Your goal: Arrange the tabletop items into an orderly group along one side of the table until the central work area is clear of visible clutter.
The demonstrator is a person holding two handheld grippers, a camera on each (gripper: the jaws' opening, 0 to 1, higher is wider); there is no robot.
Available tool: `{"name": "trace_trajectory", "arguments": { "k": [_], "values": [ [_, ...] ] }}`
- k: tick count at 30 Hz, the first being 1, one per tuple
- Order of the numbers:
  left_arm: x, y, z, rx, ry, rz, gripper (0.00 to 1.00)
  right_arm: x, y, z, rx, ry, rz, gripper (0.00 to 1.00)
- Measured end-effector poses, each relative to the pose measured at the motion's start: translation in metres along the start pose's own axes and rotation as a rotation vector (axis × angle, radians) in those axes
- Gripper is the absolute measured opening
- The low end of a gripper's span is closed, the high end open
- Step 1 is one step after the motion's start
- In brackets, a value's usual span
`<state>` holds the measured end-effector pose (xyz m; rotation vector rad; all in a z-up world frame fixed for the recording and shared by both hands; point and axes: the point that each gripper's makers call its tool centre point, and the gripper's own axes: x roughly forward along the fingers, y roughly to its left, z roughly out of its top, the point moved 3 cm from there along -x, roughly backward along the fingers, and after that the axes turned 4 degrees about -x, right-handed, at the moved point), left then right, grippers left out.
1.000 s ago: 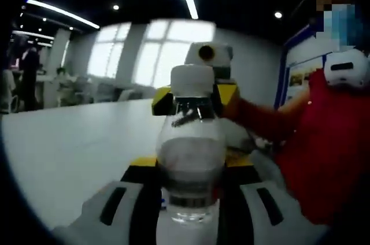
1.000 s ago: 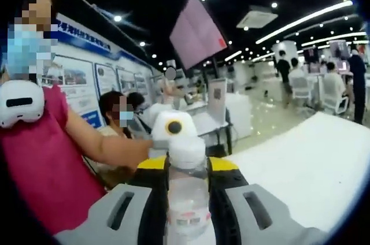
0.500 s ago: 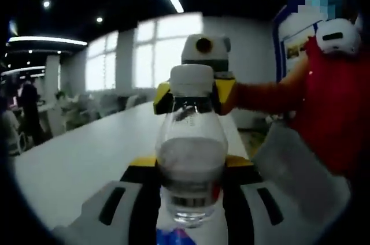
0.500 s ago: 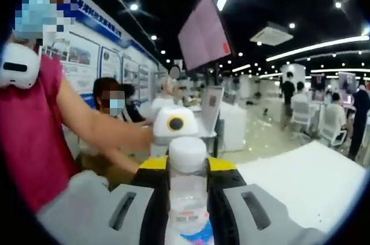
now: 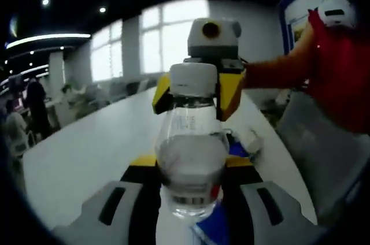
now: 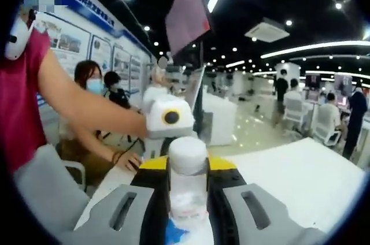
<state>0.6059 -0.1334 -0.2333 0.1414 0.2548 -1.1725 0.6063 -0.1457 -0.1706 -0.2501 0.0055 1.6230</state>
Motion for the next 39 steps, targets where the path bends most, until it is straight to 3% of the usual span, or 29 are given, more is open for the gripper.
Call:
{"name": "trace_trajectory", "arguments": {
  "k": [9, 16, 24, 30, 39],
  "values": [
    [0.007, 0.026, -0.038, -0.028, 0.047, 0.025, 0.37, 0.021, -0.018, -0.042, 0.015, 0.040, -0.036, 0.21],
    [0.010, 0.026, -0.059, -0.044, 0.068, 0.039, 0.37, 0.026, -0.016, -0.062, 0.042, 0.061, -0.038, 0.21],
    [0.012, 0.014, -0.063, -0.083, 0.064, 0.024, 0.37, 0.022, -0.006, -0.065, 0.061, 0.096, -0.004, 0.21],
    [0.014, 0.000, -0.063, -0.111, 0.051, -0.033, 0.38, 0.018, 0.007, -0.064, 0.068, 0.101, 0.007, 0.21],
    [0.011, 0.004, -0.067, -0.084, 0.086, -0.027, 0.38, 0.022, 0.004, -0.068, 0.055, 0.087, -0.014, 0.21]
  ]
}}
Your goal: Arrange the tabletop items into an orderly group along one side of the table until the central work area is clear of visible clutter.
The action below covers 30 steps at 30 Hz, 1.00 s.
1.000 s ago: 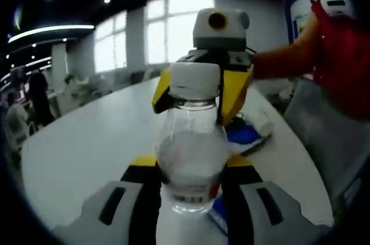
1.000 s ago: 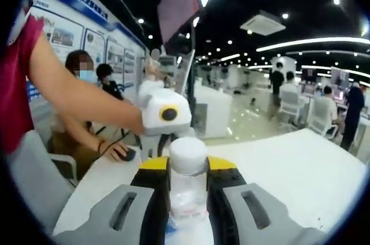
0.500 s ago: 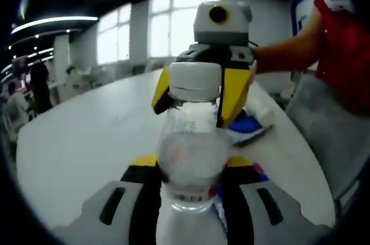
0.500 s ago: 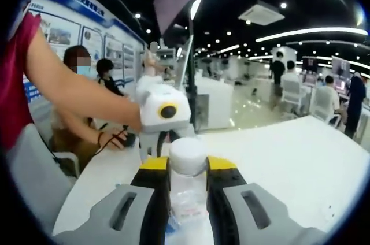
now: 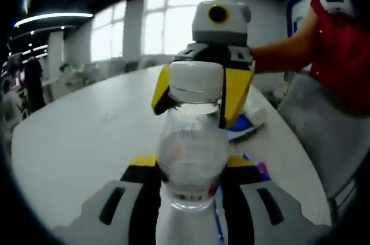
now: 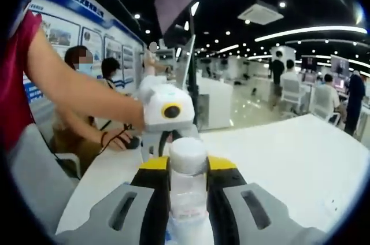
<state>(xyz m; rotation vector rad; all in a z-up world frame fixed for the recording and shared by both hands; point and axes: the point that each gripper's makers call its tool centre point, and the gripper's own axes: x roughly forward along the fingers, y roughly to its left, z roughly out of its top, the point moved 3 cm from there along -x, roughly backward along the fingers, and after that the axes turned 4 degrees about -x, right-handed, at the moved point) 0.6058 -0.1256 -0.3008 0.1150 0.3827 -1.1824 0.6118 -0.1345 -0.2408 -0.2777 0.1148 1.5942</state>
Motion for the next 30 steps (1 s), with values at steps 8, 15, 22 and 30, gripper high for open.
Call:
{"name": "trace_trajectory", "arguments": {
  "k": [8, 15, 22, 30],
  "values": [
    [-0.003, 0.009, -0.001, 0.000, -0.002, -0.006, 0.39, 0.005, -0.005, 0.000, 0.014, 0.006, -0.046, 0.21],
    [-0.004, 0.011, -0.005, -0.057, -0.010, -0.023, 0.39, 0.005, -0.006, 0.000, 0.028, 0.030, -0.126, 0.21],
    [-0.006, 0.009, -0.005, -0.047, 0.002, -0.010, 0.40, 0.007, -0.004, 0.001, 0.017, 0.043, -0.110, 0.22],
    [-0.007, 0.009, -0.005, -0.044, 0.022, 0.004, 0.41, 0.007, -0.005, 0.000, 0.022, 0.048, -0.116, 0.23]
  ]
}}
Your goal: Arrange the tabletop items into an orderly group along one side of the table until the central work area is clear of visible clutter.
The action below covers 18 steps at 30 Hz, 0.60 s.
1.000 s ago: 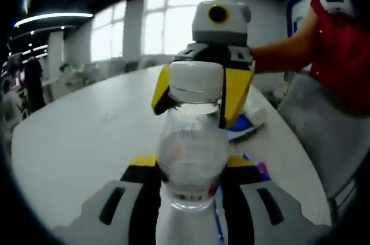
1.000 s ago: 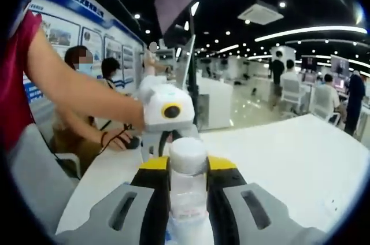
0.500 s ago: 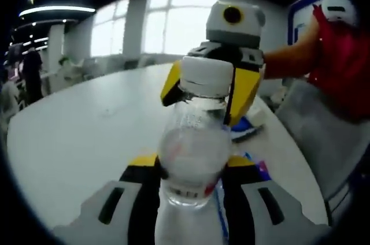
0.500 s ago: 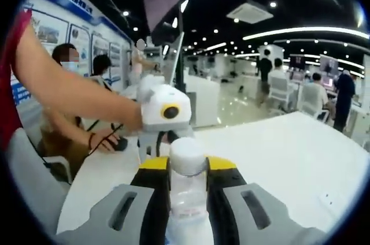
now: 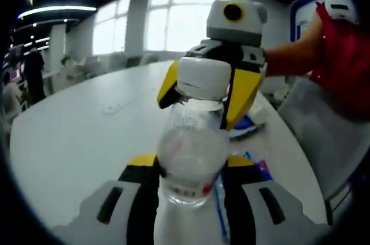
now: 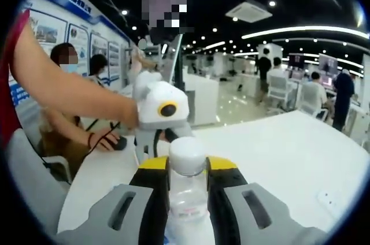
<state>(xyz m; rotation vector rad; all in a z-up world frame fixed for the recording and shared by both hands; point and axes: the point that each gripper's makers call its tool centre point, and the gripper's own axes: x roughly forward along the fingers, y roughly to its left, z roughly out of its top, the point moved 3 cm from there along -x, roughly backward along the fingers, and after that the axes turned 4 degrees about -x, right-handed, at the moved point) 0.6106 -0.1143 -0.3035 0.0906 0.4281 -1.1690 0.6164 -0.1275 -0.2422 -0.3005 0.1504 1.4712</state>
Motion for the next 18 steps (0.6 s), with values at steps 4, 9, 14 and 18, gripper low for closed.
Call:
{"name": "trace_trajectory", "arguments": {
  "k": [4, 9, 14, 18],
  "values": [
    [-0.0014, 0.0006, 0.0032, -0.014, -0.010, 0.012, 0.48, 0.0000, -0.0004, -0.0003, -0.006, 0.002, -0.007, 0.23],
    [-0.0020, -0.0028, 0.0006, -0.027, 0.014, 0.015, 0.53, 0.0004, 0.0005, -0.0002, 0.006, 0.009, -0.008, 0.24],
    [-0.0038, -0.0053, -0.0002, -0.023, 0.017, 0.026, 0.54, -0.0016, -0.0010, 0.0051, 0.036, -0.015, -0.016, 0.31],
    [-0.0047, -0.0065, -0.0003, -0.031, 0.020, 0.037, 0.57, -0.0040, -0.0018, 0.0080, 0.038, -0.014, -0.029, 0.36]
  ]
}}
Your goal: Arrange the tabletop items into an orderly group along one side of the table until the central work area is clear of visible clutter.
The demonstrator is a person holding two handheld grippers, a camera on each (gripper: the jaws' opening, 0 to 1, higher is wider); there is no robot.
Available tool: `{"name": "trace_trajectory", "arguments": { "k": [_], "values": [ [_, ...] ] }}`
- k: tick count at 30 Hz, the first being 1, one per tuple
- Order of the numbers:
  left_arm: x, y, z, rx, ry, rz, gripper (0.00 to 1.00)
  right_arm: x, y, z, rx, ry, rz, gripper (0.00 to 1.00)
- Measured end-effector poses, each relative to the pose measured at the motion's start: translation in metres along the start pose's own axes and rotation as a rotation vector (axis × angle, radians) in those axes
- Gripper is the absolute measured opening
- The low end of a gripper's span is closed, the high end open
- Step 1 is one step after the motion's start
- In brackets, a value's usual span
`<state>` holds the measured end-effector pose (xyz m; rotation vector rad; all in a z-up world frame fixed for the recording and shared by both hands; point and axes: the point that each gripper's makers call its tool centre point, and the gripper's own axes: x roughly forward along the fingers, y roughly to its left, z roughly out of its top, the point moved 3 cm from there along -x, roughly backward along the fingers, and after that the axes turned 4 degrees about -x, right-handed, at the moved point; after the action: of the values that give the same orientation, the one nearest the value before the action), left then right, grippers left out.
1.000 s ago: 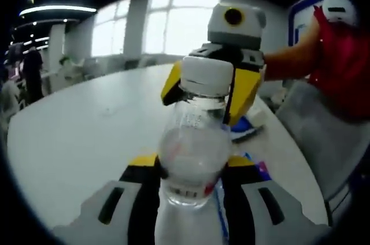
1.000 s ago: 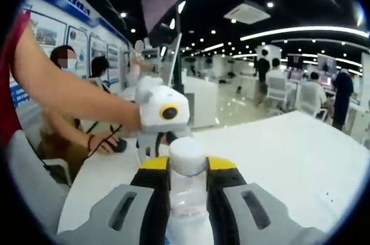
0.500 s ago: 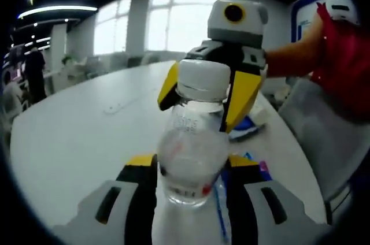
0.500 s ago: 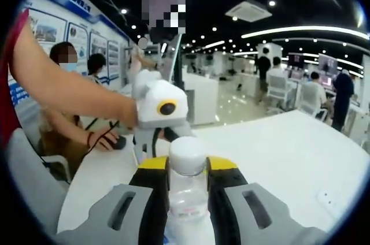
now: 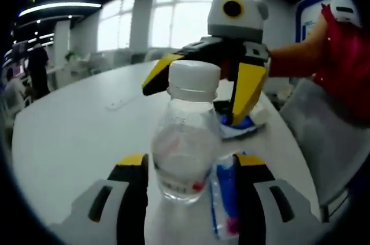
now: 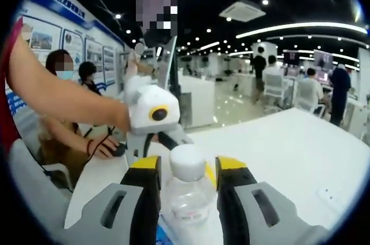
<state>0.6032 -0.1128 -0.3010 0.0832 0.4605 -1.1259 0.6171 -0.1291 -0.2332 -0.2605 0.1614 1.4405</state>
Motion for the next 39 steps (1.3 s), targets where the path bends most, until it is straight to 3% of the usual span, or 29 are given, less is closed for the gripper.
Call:
{"name": "trace_trajectory", "arguments": {
  "k": [14, 17, 20, 30, 39],
  "values": [
    [-0.019, -0.005, 0.007, -0.046, -0.062, 0.096, 0.71, -0.043, -0.013, 0.000, 0.051, -0.025, -0.099, 0.47],
    [-0.021, -0.009, 0.004, -0.053, -0.045, 0.119, 0.77, -0.054, -0.014, 0.002, 0.050, -0.049, -0.129, 0.54],
    [-0.023, -0.016, 0.002, -0.070, -0.033, 0.133, 0.82, -0.066, -0.013, -0.004, 0.069, -0.035, -0.144, 0.59],
    [-0.023, -0.043, 0.008, -0.059, -0.033, 0.126, 0.83, -0.097, -0.001, -0.026, 0.100, 0.015, -0.153, 0.80],
    [-0.038, -0.053, -0.001, -0.088, -0.050, 0.156, 0.82, -0.137, 0.003, -0.049, 0.109, 0.080, -0.175, 0.82]
  ]
}}
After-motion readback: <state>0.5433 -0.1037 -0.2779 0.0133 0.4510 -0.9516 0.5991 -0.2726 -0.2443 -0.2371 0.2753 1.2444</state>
